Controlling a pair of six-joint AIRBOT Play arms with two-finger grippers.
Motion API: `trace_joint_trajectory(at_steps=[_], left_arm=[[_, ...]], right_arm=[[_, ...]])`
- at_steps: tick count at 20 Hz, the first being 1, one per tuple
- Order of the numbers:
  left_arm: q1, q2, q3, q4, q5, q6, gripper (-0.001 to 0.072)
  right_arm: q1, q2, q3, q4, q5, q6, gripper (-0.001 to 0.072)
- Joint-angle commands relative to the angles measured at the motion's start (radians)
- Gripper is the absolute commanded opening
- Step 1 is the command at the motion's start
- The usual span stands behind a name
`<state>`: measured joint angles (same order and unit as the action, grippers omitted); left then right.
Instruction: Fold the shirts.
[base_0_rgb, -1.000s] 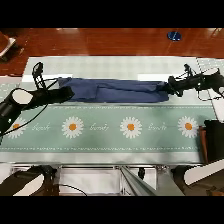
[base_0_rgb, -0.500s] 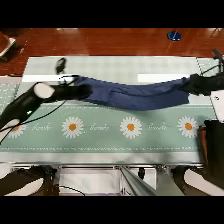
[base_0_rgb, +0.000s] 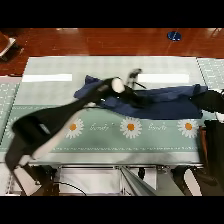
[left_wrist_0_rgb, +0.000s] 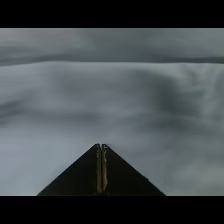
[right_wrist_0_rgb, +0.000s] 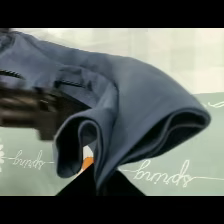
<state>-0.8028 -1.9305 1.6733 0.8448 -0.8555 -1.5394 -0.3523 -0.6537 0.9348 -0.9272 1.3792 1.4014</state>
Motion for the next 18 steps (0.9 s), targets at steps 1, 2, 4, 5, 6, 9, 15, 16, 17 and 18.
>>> trace_joint_trajectory(at_steps=[1, 2, 4, 5, 6, 9, 15, 16, 17, 18], left_arm=[[-0.145, -0.171, 0.213, 0.0, -0.089, -0.064, 0.0017], [-0.166, -0.187, 0.242, 0.0, -0.103, -0.063, 0.0017], [-0.166, -0.184, 0.267, 0.0, -0.118, -0.063, 0.0017], [-0.14, -0.173, 0.273, 0.0, -0.134, -0.063, 0.0017], [-0.101, -0.159, 0.273, 0.001, -0.157, -0.063, 0.0017], [0.076, -0.093, 0.272, 0.062, -0.309, -0.074, 0.0017], [0.432, 0.364, -0.051, 0.399, -0.405, -0.069, 0.0018], [0.486, 0.492, -0.177, 0.398, -0.352, -0.05, 0.0019], [0.525, 0.615, -0.301, 0.398, -0.296, -0.044, 0.0018], [0.555, 0.737, -0.428, 0.397, -0.237, -0.044, 0.0019]], right_arm=[[0.001, 0.042, -0.008, 0.031, 0.015, 0.018, 0.0016], [0.001, 0.042, -0.008, 0.029, 0.015, 0.018, 0.0016], [0.001, 0.042, -0.008, 0.027, 0.014, 0.019, 0.0016], [0.001, 0.042, -0.008, 0.029, 0.012, 0.021, 0.0016], [0.001, 0.042, -0.008, 0.03, 0.012, 0.028, 0.0016], [0.019, 0.034, -0.008, 0.064, 0.011, 0.029, 0.0016], [0.322, -0.138, 0.0, 0.105, -0.179, 0.069, 0.0016], [0.391, -0.202, 0.018, 0.12, -0.237, 0.069, 0.0016], [0.455, -0.272, 0.045, 0.122, -0.287, 0.069, 0.0016], [0.517, -0.351, 0.082, 0.121, -0.332, 0.068, 0.0016]])
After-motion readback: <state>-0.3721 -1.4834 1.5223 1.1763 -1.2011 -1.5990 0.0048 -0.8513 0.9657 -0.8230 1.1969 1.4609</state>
